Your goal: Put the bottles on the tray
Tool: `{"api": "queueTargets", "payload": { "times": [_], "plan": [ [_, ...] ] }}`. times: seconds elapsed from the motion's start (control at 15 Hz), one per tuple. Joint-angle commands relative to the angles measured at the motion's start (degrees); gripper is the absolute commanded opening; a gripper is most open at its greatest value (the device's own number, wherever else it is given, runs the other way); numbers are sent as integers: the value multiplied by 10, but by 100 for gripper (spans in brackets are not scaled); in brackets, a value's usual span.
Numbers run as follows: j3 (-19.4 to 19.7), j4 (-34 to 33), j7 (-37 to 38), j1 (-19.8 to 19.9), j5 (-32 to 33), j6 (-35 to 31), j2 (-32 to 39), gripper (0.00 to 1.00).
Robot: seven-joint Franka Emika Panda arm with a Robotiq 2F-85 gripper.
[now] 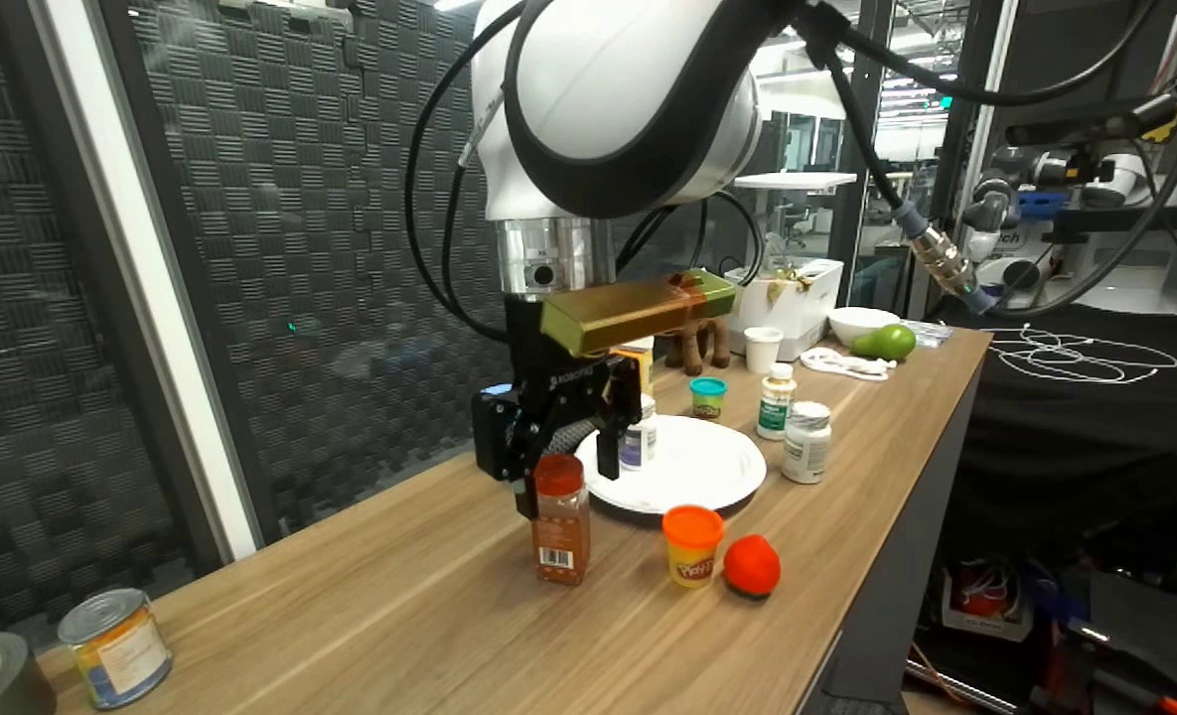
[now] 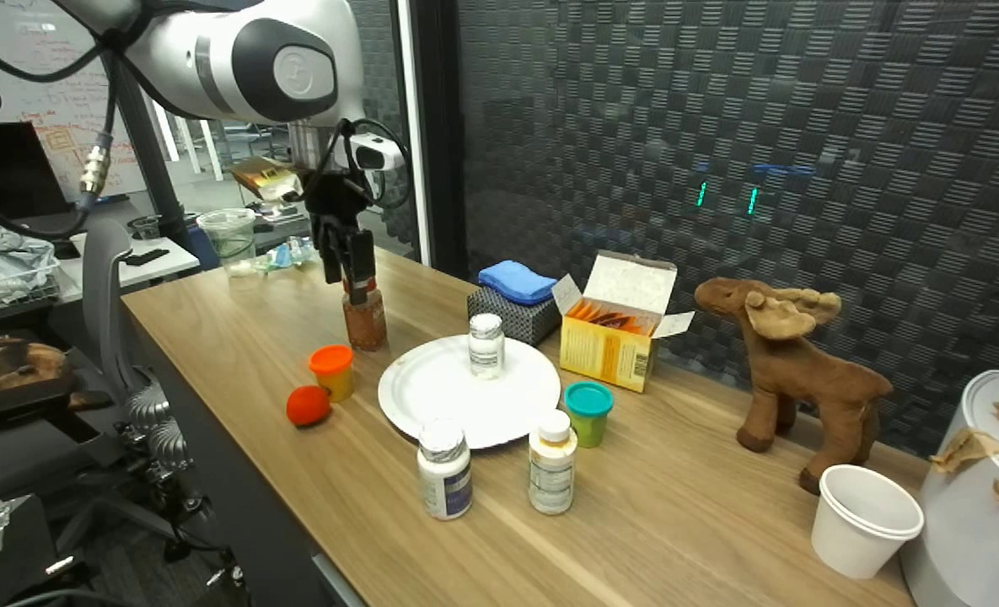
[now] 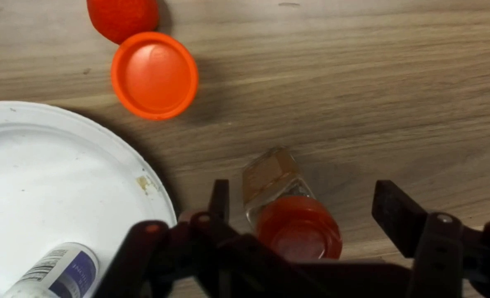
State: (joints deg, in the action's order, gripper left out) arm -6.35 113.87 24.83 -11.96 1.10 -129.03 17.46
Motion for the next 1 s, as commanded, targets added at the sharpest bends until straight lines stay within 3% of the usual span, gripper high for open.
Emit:
{"api": "queueTargets", "payload": {
  "times": [0.0,0.27,0.33,0.93],
  "plan": [
    [8,-7,-1,-6,13,-19,1,56],
    [10,-4,10,-12,33,-13,-10,27],
    [9,-4,11,-12,34,-9,-15,23],
    [28,28,56,1,40,7,-78,23]
  ]
}}
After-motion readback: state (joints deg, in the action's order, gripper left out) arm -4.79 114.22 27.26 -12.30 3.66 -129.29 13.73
